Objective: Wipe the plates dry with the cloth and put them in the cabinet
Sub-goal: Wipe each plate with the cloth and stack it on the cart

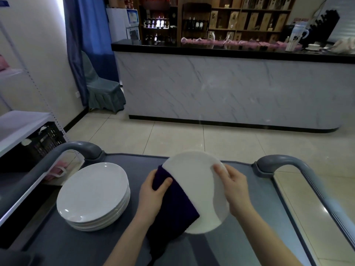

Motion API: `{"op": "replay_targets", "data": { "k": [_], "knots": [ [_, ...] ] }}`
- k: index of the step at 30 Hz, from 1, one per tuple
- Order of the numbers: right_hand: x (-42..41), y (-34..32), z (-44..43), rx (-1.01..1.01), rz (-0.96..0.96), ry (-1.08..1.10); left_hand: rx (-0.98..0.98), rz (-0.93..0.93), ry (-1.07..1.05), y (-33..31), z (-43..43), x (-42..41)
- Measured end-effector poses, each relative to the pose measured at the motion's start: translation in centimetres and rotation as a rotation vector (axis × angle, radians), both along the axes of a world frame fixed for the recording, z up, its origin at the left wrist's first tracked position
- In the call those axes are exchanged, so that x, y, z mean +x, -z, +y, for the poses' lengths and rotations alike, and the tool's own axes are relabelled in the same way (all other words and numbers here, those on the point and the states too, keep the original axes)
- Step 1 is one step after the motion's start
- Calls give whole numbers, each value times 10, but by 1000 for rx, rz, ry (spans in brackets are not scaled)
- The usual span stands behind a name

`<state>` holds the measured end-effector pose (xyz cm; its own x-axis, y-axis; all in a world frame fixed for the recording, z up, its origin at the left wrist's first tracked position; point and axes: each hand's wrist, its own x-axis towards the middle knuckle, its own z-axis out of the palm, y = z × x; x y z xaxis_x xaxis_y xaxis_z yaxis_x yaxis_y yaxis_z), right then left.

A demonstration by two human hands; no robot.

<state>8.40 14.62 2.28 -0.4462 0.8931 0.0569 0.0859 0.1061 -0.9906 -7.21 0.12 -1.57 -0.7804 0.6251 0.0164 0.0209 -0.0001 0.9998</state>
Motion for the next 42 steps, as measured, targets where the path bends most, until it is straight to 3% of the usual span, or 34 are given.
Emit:
{"op": "replay_targets", "data": {
  "k": [3, 6, 10, 15, 18, 24, 27, 31, 35, 38, 42],
  "knots": [
    [-11, 12, -23, -212, 166, 251, 51, -139, -180, 2, 6, 13],
    [-15, 14, -34, -205, 150, 280, 52, -144, -214, -6, 10, 7],
    [-4, 0, -15, 1, 39, 70, 18, 83, -21, -26, 8, -25],
    [-5, -27, 11, 278, -325, -323, -130, 318, 324, -40, 14, -37],
    [-8, -29, 12, 287, -297, -287, -72, 195, 250, -35, 13, -31],
    [-26, -6, -24, -63, 109, 257, 106, -243, -267, -4, 18, 5],
    [-23, 3, -29, -69, 69, 227, 110, -311, -282, -1, 15, 9],
    [0, -7, 3, 97, -108, -219, 58, -101, -133, -14, 3, -16],
    [-2, -23, 21, 233, -303, -478, -70, 240, 254, -36, 4, -30],
    [-8, -17, 16, 289, -367, -510, -165, 321, 372, -36, 13, -29],
    [-4, -9, 13, 255, -243, -321, -103, 176, 198, -22, 12, -22]
  ]
}}
